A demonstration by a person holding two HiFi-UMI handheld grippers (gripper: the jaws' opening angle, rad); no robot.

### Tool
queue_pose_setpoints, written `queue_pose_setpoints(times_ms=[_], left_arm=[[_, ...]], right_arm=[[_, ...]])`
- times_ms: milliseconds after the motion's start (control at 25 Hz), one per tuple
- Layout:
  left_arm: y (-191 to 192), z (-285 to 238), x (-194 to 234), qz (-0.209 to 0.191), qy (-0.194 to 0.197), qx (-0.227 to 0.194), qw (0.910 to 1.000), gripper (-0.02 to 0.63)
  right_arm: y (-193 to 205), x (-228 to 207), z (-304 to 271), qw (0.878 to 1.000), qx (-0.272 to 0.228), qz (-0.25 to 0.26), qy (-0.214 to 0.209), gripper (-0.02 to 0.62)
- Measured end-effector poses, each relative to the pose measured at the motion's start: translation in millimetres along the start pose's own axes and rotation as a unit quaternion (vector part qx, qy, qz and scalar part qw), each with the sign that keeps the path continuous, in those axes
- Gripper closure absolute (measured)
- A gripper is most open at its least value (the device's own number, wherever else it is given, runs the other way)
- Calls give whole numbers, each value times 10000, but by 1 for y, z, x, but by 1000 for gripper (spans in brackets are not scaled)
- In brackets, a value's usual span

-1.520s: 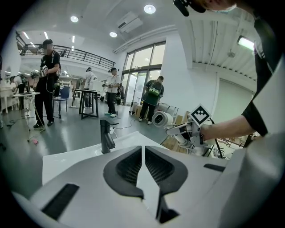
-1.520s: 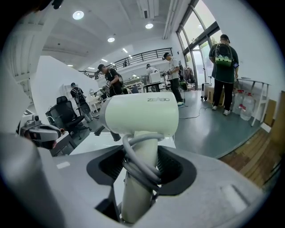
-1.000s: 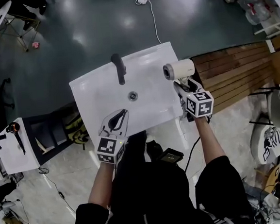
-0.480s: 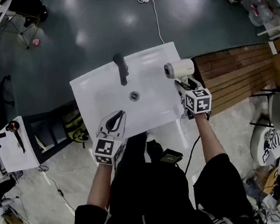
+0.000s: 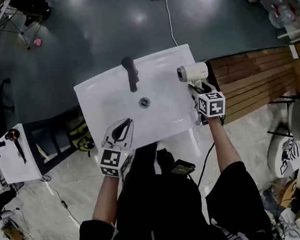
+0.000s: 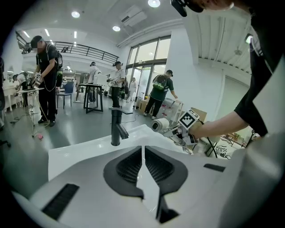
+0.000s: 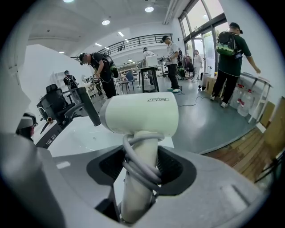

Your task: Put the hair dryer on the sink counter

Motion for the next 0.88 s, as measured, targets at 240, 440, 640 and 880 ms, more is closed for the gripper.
queue_pose_setpoints(times_ms=[240, 440, 640, 880], left_arm=[[0, -2, 5, 69, -33, 60, 10000, 575], [2, -5, 7, 42, 9, -23, 10000, 575], [3, -8, 11, 56, 4, -10, 10000, 575], [4, -9, 10, 58, -3, 5, 10000, 575]], right_arm=[[3, -9, -11, 9999, 138, -74, 60, 379], [9, -14, -20, 9996, 262, -88, 90, 379], [12, -16, -27, 9993, 345, -112, 76, 379], [14, -19, -29, 9991, 407, -118, 79, 379]])
Point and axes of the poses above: the fingertips, and each gripper's own axes: z backward along the fingers, x to its left, y out of its underside, the point moved 3 cm from there along z, backward along the fingers, and after that the axes turned 2 degrees about y, right-handed, at the moved point
